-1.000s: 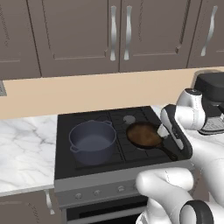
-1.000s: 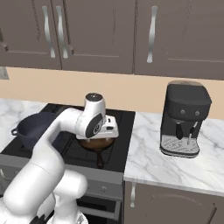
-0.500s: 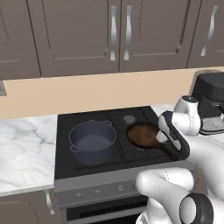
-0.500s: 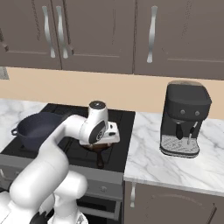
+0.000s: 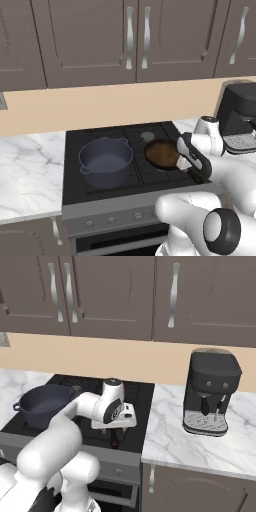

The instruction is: Move the pot and pan from the stove into the sink.

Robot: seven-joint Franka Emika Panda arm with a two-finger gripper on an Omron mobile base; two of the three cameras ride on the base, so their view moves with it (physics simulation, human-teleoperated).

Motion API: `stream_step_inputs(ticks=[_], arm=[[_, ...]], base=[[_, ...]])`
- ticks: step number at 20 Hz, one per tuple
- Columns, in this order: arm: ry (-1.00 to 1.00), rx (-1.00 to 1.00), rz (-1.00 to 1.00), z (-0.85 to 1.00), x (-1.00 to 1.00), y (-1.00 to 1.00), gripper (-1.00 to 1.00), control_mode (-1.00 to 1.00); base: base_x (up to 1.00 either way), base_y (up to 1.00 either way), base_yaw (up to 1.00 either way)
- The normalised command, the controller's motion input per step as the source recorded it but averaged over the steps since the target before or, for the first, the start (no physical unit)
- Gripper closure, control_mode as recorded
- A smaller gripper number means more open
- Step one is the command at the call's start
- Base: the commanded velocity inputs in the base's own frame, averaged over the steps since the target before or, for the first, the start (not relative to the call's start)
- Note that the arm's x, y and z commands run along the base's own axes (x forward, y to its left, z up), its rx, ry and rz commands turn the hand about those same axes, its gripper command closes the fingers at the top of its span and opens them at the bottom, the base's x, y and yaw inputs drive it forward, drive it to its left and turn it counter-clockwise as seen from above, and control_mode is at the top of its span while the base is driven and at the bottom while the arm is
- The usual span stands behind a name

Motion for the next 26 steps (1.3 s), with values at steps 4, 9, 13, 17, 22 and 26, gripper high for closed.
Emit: stream_step_inputs(ticks=[4, 9, 13, 17, 22, 26], arm=[[0.06, 0.0, 0.0, -0.32, 0.0, 0.0, -1.0, -1.0], [0.04, 0.0, 0.0, -0.32, 0.0, 0.0, -1.0, -1.0], [0.01, 0.03, 0.0, -0.32, 0.0, 0.0, -1.0, -1.0], [0.0, 0.02, 0.0, -0.29, 0.0, 0.0, -1.0, -1.0], [0.0, 0.01, 0.0, -0.13, 0.0, 0.0, 1.0, -1.0], [0.0, 0.0, 0.0, 0.0, 0.0, 0.0, 1.0, -1.0]], base=[[0.0, 0.0, 0.0], [0.0, 0.0, 0.0], [0.0, 0.0, 0.0], [0.0, 0.0, 0.0], [0.0, 0.0, 0.0], [0.0, 0.0, 0.0]])
